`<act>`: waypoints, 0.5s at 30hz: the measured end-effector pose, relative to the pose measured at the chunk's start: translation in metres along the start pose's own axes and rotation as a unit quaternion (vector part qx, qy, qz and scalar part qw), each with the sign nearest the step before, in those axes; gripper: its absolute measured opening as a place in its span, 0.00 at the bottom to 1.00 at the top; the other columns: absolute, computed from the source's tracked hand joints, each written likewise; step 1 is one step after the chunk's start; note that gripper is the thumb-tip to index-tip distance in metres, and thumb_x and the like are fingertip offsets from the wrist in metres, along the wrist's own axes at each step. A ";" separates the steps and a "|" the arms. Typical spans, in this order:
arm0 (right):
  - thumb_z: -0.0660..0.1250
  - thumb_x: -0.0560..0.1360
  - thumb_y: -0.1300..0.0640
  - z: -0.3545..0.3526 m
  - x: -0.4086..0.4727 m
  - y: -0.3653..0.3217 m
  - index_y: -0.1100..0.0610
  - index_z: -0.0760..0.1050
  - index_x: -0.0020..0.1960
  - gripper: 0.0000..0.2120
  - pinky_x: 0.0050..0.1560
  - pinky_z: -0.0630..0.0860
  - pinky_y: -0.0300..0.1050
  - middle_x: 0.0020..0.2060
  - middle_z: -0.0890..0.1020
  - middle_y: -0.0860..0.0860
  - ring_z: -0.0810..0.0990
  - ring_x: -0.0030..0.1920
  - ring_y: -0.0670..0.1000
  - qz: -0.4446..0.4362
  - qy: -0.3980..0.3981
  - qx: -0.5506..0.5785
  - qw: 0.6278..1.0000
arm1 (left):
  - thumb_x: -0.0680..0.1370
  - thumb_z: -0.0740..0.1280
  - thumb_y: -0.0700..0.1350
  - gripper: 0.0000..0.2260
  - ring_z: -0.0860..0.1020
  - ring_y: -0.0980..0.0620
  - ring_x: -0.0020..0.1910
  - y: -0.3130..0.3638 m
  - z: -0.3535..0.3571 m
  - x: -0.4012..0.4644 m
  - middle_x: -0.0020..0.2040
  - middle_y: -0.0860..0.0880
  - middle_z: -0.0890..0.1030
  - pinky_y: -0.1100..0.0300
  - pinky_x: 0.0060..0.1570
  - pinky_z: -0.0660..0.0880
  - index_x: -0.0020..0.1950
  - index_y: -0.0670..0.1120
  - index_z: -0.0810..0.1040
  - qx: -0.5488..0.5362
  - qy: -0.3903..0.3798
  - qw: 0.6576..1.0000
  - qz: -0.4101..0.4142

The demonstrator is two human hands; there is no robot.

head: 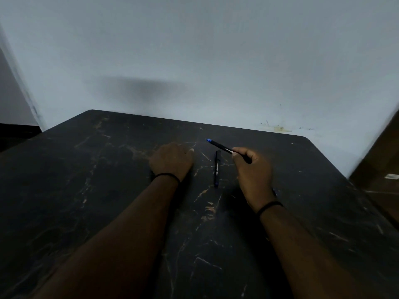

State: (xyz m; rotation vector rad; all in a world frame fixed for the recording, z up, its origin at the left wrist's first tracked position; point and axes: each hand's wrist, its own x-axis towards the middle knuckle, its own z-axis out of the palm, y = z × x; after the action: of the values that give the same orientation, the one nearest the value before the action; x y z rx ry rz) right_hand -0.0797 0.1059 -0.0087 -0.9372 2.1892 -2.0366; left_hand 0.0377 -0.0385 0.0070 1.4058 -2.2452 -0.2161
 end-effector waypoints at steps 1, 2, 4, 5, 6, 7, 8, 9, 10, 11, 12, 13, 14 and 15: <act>0.69 0.77 0.57 0.000 0.000 0.001 0.45 0.82 0.46 0.07 0.36 0.73 0.40 0.31 0.80 0.39 0.75 0.28 0.37 -0.005 -0.001 -0.004 1.000 | 0.79 0.60 0.60 0.21 0.80 0.42 0.53 0.002 0.000 -0.001 0.54 0.43 0.82 0.52 0.48 0.74 0.54 0.45 0.82 0.015 0.000 1.000 0.013; 0.69 0.77 0.57 0.000 0.000 0.001 0.45 0.82 0.46 0.07 0.38 0.72 0.39 0.32 0.80 0.40 0.76 0.29 0.37 -0.008 -0.004 -0.007 1.000 | 0.79 0.61 0.58 0.20 0.80 0.42 0.53 0.004 0.000 -0.002 0.53 0.43 0.82 0.53 0.47 0.73 0.54 0.44 0.82 0.015 -0.006 1.000 0.012; 0.69 0.77 0.58 0.001 0.000 0.002 0.47 0.83 0.48 0.06 0.41 0.72 0.39 0.33 0.80 0.40 0.75 0.32 0.39 -0.010 -0.013 -0.009 1.000 | 0.79 0.62 0.55 0.17 0.80 0.42 0.52 0.005 -0.002 -0.001 0.52 0.43 0.81 0.54 0.44 0.71 0.54 0.42 0.80 0.003 -0.022 1.000 -0.004; 0.69 0.77 0.58 0.001 0.000 0.003 0.48 0.83 0.49 0.06 0.42 0.72 0.40 0.34 0.79 0.40 0.75 0.32 0.40 -0.009 -0.018 -0.009 1.000 | 0.79 0.62 0.53 0.15 0.80 0.42 0.52 0.005 -0.002 -0.001 0.52 0.43 0.81 0.54 0.44 0.72 0.53 0.42 0.80 -0.003 -0.027 1.000 -0.006; 0.69 0.77 0.57 0.001 0.000 0.003 0.48 0.83 0.49 0.06 0.43 0.72 0.41 0.34 0.79 0.41 0.75 0.34 0.40 -0.006 -0.022 -0.009 1.000 | 0.79 0.63 0.51 0.14 0.80 0.42 0.52 0.005 -0.002 0.000 0.52 0.42 0.81 0.54 0.45 0.73 0.53 0.42 0.80 -0.006 -0.032 0.999 -0.003; 0.69 0.77 0.57 0.001 0.000 0.003 0.47 0.83 0.49 0.06 0.43 0.73 0.42 0.35 0.80 0.41 0.76 0.35 0.42 -0.004 -0.026 -0.009 1.000 | 0.79 0.63 0.50 0.13 0.80 0.42 0.51 0.005 -0.003 0.000 0.52 0.42 0.81 0.53 0.45 0.74 0.52 0.42 0.80 -0.007 -0.037 0.999 0.003; 0.69 0.77 0.56 0.001 0.000 0.004 0.46 0.83 0.49 0.06 0.44 0.73 0.42 0.36 0.81 0.42 0.76 0.36 0.43 -0.004 -0.029 -0.009 1.000 | 0.79 0.63 0.49 0.12 0.80 0.43 0.50 0.005 -0.003 0.000 0.52 0.42 0.81 0.53 0.45 0.74 0.52 0.41 0.80 -0.007 -0.041 0.999 0.008; 0.69 0.77 0.56 0.000 -0.001 0.004 0.45 0.82 0.48 0.06 0.44 0.75 0.43 0.37 0.82 0.42 0.77 0.37 0.44 -0.008 -0.030 -0.012 0.999 | 0.79 0.64 0.48 0.12 0.80 0.44 0.50 0.006 -0.004 0.000 0.52 0.42 0.81 0.53 0.44 0.75 0.52 0.41 0.80 -0.008 -0.044 0.999 0.013; 0.69 0.77 0.56 0.000 -0.001 0.004 0.45 0.82 0.47 0.06 0.46 0.76 0.44 0.39 0.83 0.42 0.78 0.38 0.44 -0.014 -0.030 -0.020 0.999 | 0.79 0.65 0.48 0.11 0.80 0.44 0.50 0.006 -0.003 0.000 0.53 0.42 0.81 0.53 0.45 0.76 0.53 0.41 0.80 -0.007 -0.046 0.999 0.016; 0.69 0.77 0.56 0.000 -0.002 0.004 0.45 0.82 0.48 0.06 0.48 0.78 0.45 0.41 0.84 0.43 0.80 0.40 0.44 -0.020 -0.030 -0.029 0.999 | 0.79 0.66 0.47 0.11 0.80 0.45 0.50 0.007 -0.003 0.000 0.53 0.42 0.80 0.54 0.46 0.77 0.54 0.41 0.80 -0.007 -0.047 0.999 0.020; 0.69 0.77 0.56 0.000 -0.002 0.003 0.46 0.83 0.48 0.06 0.51 0.80 0.47 0.42 0.84 0.43 0.80 0.42 0.44 -0.024 -0.031 -0.037 0.999 | 0.78 0.66 0.47 0.11 0.80 0.46 0.50 0.007 -0.003 0.001 0.53 0.42 0.80 0.53 0.48 0.79 0.55 0.42 0.81 -0.011 -0.047 0.999 0.021; 0.69 0.77 0.56 0.000 -0.003 0.002 0.47 0.83 0.49 0.06 0.54 0.80 0.48 0.44 0.85 0.44 0.81 0.44 0.44 -0.025 -0.032 -0.041 0.998 | 0.78 0.67 0.46 0.10 0.80 0.46 0.49 0.007 -0.002 0.001 0.53 0.43 0.80 0.52 0.49 0.79 0.55 0.42 0.81 -0.022 -0.046 0.998 0.021; 0.69 0.76 0.56 0.000 -0.003 0.001 0.48 0.84 0.50 0.06 0.55 0.80 0.48 0.45 0.85 0.44 0.81 0.45 0.44 -0.025 -0.033 -0.043 0.998 | 0.79 0.66 0.46 0.10 0.80 0.46 0.48 0.006 -0.001 0.002 0.51 0.43 0.81 0.53 0.48 0.79 0.56 0.43 0.82 -0.040 -0.044 0.998 0.019; 0.69 0.76 0.56 -0.001 -0.003 0.000 0.48 0.84 0.50 0.06 0.56 0.80 0.48 0.45 0.85 0.44 0.82 0.46 0.44 -0.027 -0.033 -0.046 0.998 | 0.79 0.66 0.46 0.10 0.80 0.47 0.46 0.005 0.000 0.003 0.50 0.44 0.81 0.54 0.47 0.79 0.56 0.43 0.82 -0.063 -0.042 0.997 0.018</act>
State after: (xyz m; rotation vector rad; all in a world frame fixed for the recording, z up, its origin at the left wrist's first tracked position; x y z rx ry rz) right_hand -0.0773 0.1082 -0.0101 -1.0659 2.2650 -1.9121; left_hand 0.0322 -0.0391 0.0101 1.3104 -2.2796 -0.4047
